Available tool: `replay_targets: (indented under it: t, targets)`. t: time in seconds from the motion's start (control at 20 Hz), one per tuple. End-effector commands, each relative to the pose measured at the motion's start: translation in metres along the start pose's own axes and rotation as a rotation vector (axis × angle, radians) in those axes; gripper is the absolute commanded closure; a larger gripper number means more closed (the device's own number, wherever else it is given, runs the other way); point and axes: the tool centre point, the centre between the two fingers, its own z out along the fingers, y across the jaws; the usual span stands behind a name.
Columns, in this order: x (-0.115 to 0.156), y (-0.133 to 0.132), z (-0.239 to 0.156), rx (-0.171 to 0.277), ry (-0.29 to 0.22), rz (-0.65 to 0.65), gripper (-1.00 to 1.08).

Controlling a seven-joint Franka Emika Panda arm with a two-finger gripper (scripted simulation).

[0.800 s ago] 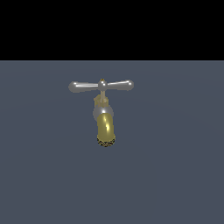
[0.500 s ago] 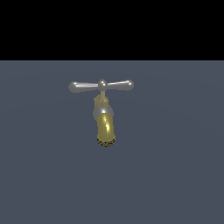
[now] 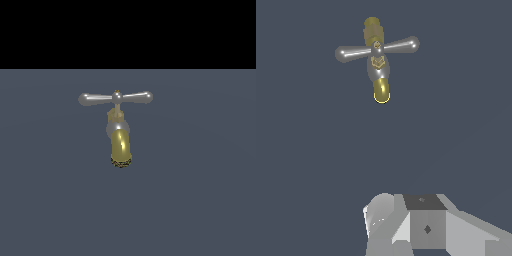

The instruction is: Turn on the faucet by rotating a designated handle.

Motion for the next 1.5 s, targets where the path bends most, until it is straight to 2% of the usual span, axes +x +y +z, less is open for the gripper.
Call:
replay_targets:
  t: [0.0, 0.55, 1.45]
  targets:
    - [0.003, 0.0, 0.001, 0.0, -0.001, 0.01, 1.08]
    - [0.039, -0.008, 0.01, -0.005, -0.001, 0.138, 1.08]
    - [0.144, -0.038, 0.062, -0.014, 0.001, 0.518, 1.08]
